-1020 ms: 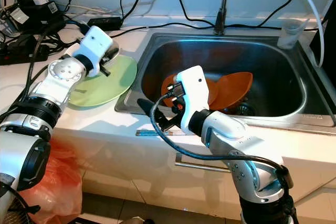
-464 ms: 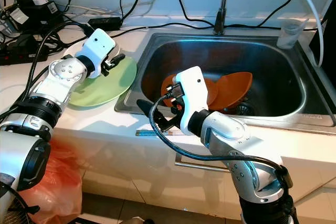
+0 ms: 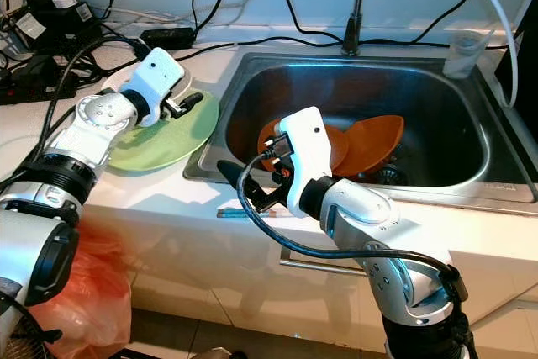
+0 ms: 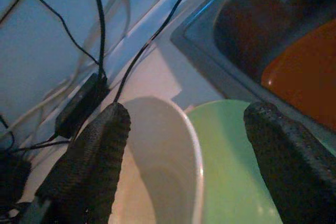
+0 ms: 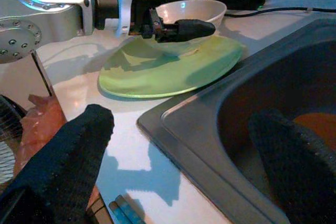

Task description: Kitchen organization

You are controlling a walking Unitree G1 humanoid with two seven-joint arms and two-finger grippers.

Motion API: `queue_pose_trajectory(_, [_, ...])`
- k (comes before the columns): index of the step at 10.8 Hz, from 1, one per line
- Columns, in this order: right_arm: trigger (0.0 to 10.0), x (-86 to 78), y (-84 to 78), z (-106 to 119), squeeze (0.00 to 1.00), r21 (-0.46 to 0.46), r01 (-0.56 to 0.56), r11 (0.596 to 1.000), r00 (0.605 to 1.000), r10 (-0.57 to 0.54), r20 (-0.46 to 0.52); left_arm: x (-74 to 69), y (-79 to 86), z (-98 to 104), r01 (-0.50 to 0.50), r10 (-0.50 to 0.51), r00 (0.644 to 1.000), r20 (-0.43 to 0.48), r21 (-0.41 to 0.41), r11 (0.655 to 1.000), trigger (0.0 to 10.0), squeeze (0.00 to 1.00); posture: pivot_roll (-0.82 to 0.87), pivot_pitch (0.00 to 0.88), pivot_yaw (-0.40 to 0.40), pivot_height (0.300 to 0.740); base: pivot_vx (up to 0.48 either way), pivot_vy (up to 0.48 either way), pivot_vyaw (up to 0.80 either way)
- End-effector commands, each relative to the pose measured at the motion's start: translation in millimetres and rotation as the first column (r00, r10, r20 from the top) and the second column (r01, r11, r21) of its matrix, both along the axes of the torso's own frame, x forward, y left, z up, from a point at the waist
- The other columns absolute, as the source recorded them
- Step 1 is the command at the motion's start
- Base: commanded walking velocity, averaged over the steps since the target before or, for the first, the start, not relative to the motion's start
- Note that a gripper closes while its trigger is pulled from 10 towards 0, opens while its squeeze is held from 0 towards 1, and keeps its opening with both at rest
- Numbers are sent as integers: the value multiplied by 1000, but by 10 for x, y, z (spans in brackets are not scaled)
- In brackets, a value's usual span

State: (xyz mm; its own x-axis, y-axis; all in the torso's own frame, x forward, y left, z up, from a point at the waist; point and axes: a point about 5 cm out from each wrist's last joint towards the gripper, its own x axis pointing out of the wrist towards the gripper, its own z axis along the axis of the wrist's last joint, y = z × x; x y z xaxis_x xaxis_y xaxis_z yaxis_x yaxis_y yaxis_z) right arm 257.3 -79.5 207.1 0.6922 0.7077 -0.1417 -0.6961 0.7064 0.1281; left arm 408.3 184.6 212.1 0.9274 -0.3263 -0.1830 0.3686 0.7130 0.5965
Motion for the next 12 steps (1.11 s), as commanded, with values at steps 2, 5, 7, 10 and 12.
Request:
queue_pose_trajectory(2, [10000,-27,27,-1,0,4,-16,1000,1000,16,-1,-6,98,-22,-32,33,999,-9,82,996,10000,1000,-86,0,116,740,0,0,0])
queue_pose_trajectory(5, [10000,-29,22,-1,0,3,-13,1000,1000,13,-1,-13,102,-70,-29,33,999,-29,113,993,10000,757,-88,0,118,740,0,0,0])
queue_pose_trajectory(7, [10000,-29,22,-1,0,3,-13,1000,1000,13,-1,-13,102,-70,-29,33,999,-29,113,993,10000,757,-88,0,118,740,0,0,0])
queue_pose_trajectory(10, [10000,-29,22,-1,0,3,-13,1000,1000,13,-1,-13,102,-70,-29,33,999,-29,113,993,10000,757,-88,0,118,740,0,0,0])
queue_pose_trajectory(12, [10000,-29,22,-1,0,3,-13,1000,1000,13,-1,-13,102,-70,-29,33,999,-29,113,993,10000,757,-88,0,118,740,0,0,0])
